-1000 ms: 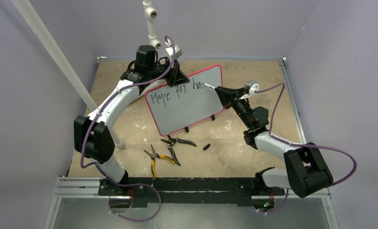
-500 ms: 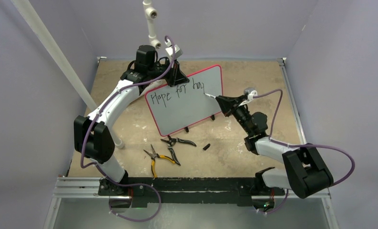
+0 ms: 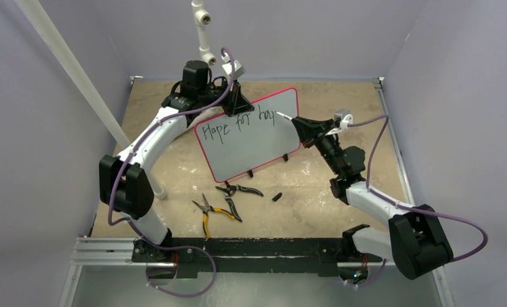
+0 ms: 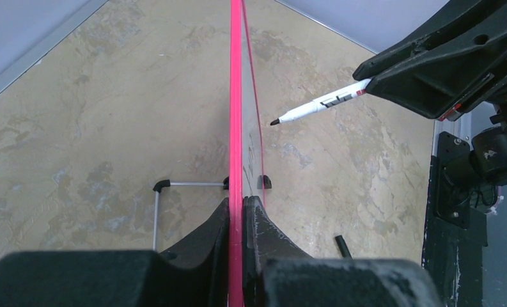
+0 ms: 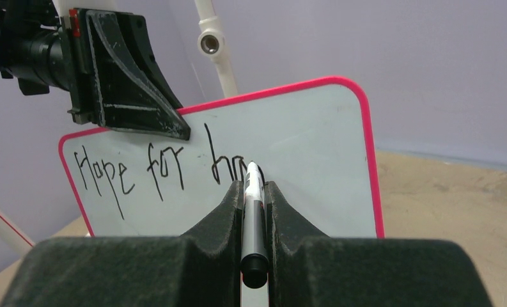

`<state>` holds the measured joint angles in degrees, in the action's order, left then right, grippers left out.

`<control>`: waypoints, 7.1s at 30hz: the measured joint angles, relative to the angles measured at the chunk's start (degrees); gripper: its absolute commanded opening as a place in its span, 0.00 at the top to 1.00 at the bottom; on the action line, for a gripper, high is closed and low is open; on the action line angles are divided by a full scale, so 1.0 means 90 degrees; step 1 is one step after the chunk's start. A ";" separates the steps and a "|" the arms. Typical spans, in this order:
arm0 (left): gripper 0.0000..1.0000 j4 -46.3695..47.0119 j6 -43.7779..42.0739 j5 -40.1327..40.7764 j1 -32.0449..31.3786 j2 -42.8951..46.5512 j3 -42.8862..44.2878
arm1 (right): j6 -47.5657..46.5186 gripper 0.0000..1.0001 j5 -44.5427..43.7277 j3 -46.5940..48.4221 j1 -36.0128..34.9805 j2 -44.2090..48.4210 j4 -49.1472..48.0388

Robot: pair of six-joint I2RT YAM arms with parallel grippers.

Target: Write a sentence on the whiteboard

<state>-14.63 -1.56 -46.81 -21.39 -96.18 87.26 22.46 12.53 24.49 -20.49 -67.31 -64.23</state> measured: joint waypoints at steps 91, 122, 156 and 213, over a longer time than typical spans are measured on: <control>1.00 0.0019 0.0044 0.0029 0.0005 0.0000 -0.0007 | 0.0121 1.00 -0.0457 -0.0007 0.0085 -0.0301 0.0126; 1.00 0.0029 0.0044 0.0036 0.0005 0.0010 -0.0022 | 0.0097 1.00 -0.0452 0.0362 0.0112 -0.0301 0.0396; 1.00 0.0041 0.0049 0.0056 0.0015 0.0010 -0.0032 | 0.0051 1.00 -0.0748 0.0158 0.0117 -0.0228 0.0423; 1.00 0.0046 0.0049 0.0010 0.0015 0.0012 -0.0032 | 0.0080 1.00 -0.0279 -0.0255 0.0117 0.0442 0.0478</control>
<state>-14.22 -1.13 -46.72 -21.26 -96.07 86.98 23.18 10.02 22.20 -19.44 -63.33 -59.92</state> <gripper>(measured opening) 0.066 0.133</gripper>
